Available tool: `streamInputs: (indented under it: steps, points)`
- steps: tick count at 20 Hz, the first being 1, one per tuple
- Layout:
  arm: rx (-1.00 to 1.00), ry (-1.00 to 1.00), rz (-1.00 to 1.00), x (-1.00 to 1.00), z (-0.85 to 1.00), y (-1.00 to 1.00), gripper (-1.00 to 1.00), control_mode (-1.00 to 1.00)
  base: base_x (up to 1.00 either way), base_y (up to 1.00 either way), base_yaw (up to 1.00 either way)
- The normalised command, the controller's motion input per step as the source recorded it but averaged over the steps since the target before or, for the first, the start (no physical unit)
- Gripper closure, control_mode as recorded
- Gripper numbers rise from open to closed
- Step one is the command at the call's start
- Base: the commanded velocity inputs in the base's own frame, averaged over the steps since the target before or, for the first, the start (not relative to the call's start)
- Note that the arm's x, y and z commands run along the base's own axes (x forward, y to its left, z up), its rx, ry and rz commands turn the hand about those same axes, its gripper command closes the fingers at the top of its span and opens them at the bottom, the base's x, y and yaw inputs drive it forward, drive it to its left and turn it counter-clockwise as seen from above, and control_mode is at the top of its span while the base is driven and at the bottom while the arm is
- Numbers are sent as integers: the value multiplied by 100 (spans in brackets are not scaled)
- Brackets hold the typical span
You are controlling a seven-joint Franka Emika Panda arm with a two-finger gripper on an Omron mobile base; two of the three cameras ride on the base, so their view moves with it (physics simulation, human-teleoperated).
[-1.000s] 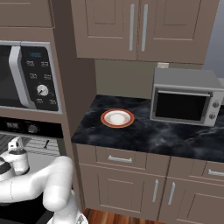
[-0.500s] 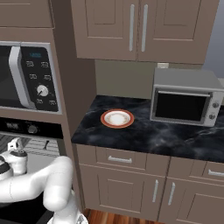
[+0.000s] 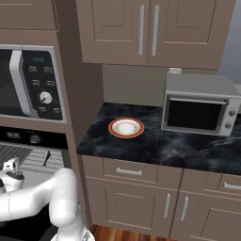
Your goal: Take the fish from the oven and place it on the plate on the counter.
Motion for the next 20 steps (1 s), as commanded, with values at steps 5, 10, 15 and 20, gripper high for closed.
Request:
streamInputs:
  steps: [5,10,15,20]
  points:
    - [-13,60,2,-100,-29,0,100,-100,0,0,0]
    - [-14,61,6,-100,-32,-2,100,-100,0,0,0]
    - [-18,56,8,-100,-41,-1,100,-100,0,0,0]
    - [-28,52,14,-100,-30,0,100,-100,0,0,0]
